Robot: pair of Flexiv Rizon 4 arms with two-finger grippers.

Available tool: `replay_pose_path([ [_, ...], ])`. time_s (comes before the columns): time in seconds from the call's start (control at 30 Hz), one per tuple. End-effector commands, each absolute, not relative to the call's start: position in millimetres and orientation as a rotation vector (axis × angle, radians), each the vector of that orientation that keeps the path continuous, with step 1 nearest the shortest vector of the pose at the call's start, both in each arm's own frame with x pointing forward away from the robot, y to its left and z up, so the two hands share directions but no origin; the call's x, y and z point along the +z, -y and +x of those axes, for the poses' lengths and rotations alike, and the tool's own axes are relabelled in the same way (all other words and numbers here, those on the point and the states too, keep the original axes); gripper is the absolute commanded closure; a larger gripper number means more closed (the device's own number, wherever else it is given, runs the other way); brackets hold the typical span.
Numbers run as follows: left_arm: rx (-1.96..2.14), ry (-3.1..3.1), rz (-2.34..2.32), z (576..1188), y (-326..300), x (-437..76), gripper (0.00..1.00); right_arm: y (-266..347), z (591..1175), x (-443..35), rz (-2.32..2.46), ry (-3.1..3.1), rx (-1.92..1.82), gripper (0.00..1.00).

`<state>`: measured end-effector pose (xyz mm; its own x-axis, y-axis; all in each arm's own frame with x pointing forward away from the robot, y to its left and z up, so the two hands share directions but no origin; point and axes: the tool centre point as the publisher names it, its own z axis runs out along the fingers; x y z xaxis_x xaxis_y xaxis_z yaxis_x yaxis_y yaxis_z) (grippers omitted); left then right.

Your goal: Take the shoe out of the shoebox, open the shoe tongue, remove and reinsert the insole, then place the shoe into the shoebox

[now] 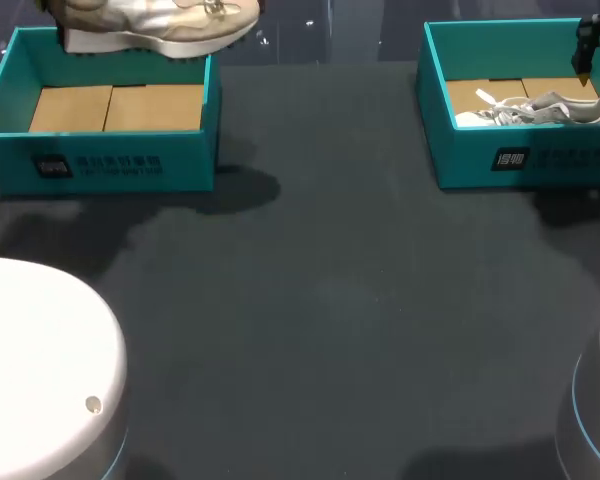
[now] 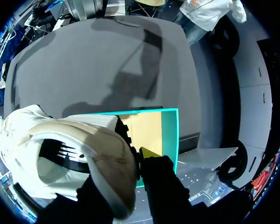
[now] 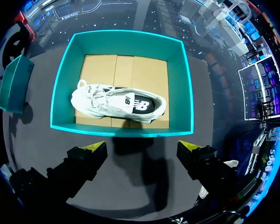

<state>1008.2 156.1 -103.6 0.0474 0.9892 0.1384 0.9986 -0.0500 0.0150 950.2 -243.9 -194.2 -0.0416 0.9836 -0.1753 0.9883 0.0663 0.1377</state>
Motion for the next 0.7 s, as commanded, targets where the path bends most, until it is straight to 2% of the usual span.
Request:
replay_pose_path([
  [0.03, -0.323, 2.133, -2.252, 948, -139, -106, 1.0, 244, 949, -194, 2.005, -2.117, -0.03, 0.0],
  [0.47, -0.324, 2.061, -2.272, 860, -82, -128, 1.0, 244, 949, -194, 2.005, -2.117, -0.03, 0.0],
  [0.7, -0.324, 2.061, -2.272, 860, -82, -128, 1.0, 244, 949, -194, 2.005, -2.117, -0.03, 0.0],
])
